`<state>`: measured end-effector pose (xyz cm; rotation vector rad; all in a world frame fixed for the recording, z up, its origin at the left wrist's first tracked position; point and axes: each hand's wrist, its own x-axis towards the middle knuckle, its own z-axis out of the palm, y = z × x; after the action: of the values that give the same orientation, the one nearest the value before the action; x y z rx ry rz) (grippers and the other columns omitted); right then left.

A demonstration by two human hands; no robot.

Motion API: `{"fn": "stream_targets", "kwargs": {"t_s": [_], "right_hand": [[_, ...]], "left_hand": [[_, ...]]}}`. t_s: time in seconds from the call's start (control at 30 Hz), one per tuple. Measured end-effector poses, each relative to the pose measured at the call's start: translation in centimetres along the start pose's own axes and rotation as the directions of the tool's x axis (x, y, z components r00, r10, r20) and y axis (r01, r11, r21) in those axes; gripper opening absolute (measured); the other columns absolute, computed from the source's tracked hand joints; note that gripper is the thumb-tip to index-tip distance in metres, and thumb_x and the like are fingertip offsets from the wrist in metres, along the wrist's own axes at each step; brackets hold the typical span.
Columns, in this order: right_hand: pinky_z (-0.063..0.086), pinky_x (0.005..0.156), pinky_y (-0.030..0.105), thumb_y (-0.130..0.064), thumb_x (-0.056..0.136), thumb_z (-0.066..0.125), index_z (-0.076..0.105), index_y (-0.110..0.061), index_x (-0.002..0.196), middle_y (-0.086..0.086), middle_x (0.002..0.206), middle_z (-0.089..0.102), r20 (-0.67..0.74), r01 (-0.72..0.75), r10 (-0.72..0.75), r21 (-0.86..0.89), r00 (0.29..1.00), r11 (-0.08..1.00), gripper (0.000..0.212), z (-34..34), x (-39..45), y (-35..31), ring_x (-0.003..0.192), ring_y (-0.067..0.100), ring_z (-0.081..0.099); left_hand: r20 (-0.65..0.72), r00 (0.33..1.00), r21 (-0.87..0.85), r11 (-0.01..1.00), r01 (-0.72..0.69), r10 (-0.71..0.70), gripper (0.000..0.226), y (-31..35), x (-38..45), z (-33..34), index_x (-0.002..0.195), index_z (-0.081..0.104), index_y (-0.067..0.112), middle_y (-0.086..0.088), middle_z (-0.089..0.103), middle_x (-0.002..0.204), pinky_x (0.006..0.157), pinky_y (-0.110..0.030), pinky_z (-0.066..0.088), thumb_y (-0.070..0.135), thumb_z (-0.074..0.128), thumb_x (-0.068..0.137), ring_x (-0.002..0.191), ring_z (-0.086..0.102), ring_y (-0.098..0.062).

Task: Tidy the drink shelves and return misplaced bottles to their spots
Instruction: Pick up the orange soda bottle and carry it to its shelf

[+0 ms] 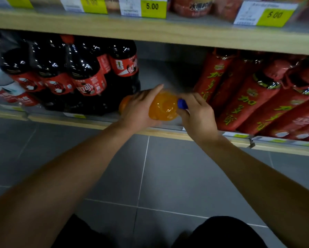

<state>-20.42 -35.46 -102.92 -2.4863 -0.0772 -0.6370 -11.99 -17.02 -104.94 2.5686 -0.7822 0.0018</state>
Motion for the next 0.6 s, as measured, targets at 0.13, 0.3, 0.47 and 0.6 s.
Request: {"fn": "stream_targets", "kwargs": {"t_s": [0.13, 0.3, 0.47, 0.6], "right_hand": [[0.047, 0.073, 0.029, 0.000, 0.079, 0.076, 0.067, -0.002, 0.112, 0.015, 0.105, 0.065, -0.015, -0.047, 0.047, -0.003, 0.999, 0.999, 0.034, 0.3, -2.6, 3.1, 0.086, 0.030, 0.063], [0.042, 0.074, 0.026, 0.002, 0.081, 0.074, 0.067, -0.003, 0.112, 0.012, 0.106, 0.062, -0.039, -0.174, 0.173, -0.020, 0.984, 0.985, 0.032, 1.0, -5.6, 5.0, 0.089, 0.023, 0.059], [0.040, 0.079, 0.024, 0.002, 0.079, 0.075, 0.068, -0.003, 0.116, 0.012, 0.111, 0.062, -0.009, -0.303, 0.303, -0.057, 0.953, 0.951, 0.038, 1.0, -7.0, 6.0, 0.094, 0.021, 0.057], [0.036, 0.078, 0.003, 0.002, 0.077, 0.075, 0.069, -0.005, 0.113, 0.010, 0.108, 0.063, -0.028, -0.346, 0.345, -0.054, 0.938, 0.937, 0.037, 0.6, -6.0, 6.7, 0.090, 0.015, 0.055]], "left_hand": [[0.114, 0.993, 0.170, 0.984, -0.058, 0.039, 0.123, -1.6, 1.5, 1.4, 0.153, 0.013, 0.038, -0.001, 0.032, 0.156, 0.113, -0.056, 0.030, 0.059, 0.086, 0.056, 0.143, 0.029, -0.031], [0.227, 0.971, 0.180, 0.977, -0.116, 0.074, 0.116, -1.8, 2.0, 4.1, 0.151, 0.019, 0.041, 0.004, 0.015, 0.160, 0.112, -0.055, 0.030, 0.053, 0.088, 0.059, 0.145, 0.019, -0.033], [0.222, 0.959, 0.270, 0.934, -0.235, 0.177, 0.099, -0.6, 3.5, 5.2, 0.138, 0.034, 0.035, -0.005, 0.034, 0.142, 0.103, -0.055, 0.037, 0.064, 0.083, 0.057, 0.127, 0.039, -0.034], [0.224, 0.948, 0.267, 0.922, -0.281, 0.225, 0.101, 0.2, 4.5, 5.8, 0.135, 0.039, 0.024, -0.010, 0.036, 0.143, 0.111, -0.058, 0.028, 0.063, 0.084, 0.055, 0.128, 0.039, -0.036]]}}
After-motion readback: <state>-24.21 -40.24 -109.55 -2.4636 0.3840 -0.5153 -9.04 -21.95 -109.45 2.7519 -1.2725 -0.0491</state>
